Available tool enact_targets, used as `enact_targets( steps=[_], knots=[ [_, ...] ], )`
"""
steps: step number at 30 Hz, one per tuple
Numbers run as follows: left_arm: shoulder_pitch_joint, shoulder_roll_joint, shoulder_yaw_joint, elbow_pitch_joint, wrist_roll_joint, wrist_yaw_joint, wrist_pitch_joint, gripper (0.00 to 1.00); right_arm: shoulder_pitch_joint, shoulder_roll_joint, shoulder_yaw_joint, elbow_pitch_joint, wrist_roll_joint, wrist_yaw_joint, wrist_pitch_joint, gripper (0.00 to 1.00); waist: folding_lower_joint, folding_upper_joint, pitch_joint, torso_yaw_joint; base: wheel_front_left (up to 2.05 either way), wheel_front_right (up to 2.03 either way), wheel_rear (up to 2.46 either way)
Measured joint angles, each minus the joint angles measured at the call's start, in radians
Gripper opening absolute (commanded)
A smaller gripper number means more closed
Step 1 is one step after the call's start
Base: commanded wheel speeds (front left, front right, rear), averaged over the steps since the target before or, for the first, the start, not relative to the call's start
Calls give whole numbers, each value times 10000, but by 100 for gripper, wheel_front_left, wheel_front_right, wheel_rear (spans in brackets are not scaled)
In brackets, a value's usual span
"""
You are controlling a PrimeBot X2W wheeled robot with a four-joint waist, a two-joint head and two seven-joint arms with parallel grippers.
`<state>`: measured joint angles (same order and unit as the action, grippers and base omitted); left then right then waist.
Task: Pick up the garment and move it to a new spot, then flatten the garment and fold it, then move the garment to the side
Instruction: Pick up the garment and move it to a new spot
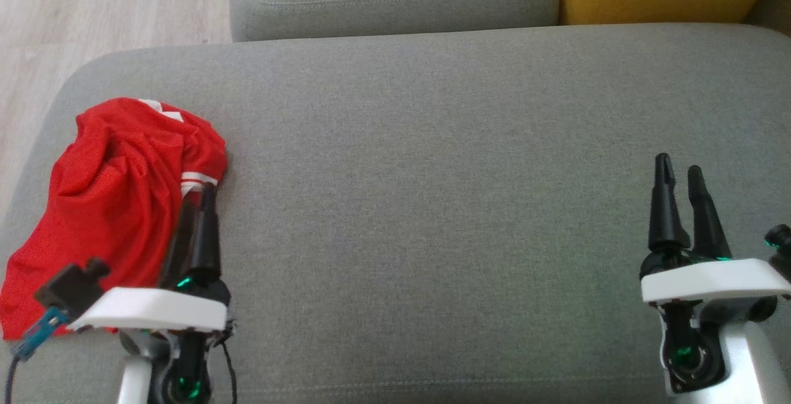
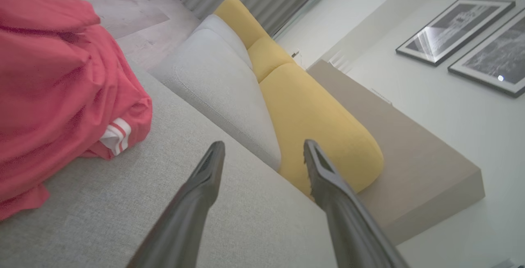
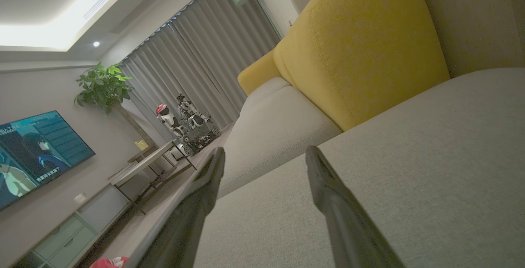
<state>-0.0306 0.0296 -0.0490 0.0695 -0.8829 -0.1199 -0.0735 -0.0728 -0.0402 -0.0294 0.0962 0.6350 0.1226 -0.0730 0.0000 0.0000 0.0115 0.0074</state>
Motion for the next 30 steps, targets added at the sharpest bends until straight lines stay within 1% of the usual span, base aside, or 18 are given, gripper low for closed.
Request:
enact_targets(
  steps=[7, 10, 14, 17, 18, 30],
  knots=[
    [-1, 15, -435, 19, 1484, 13, -215, 100, 1, -2, 182, 25, -1346, 2, -167, 100, 0, 0, 19, -58, 0, 0, 0],
    [-11, 128, -736, 33, 2286, 140, -288, 100, 1, -2, 205, 90, -1871, 2, -247, 100, 0, 0, 18, -78, 0, 0, 0],
    [-81, 447, -1262, -2, 3244, 598, -408, 100, 2, -4, 276, 146, -2545, 2, -345, 100, 0, 0, 27, -98, 0, 0, 0],
    [-208, 648, -1649, 2, 3659, 936, -443, 100, 1, -4, 330, 144, -3058, 2, -449, 100, 0, 0, 30, -94, 0, 0, 0],
    [-208, 648, -1649, 2, 3659, 936, -443, 100, 1, -4, 330, 144, -3058, 2, -449, 100, 0, 0, 30, -94, 0, 0, 0],
    [-494, 1475, -3229, 353, 5290, 2094, -836, 100, 1, -8, 531, 293, -4531, 2, -777, 100, 0, 0, 21, -30, 0, 0, 0]
  ],
)
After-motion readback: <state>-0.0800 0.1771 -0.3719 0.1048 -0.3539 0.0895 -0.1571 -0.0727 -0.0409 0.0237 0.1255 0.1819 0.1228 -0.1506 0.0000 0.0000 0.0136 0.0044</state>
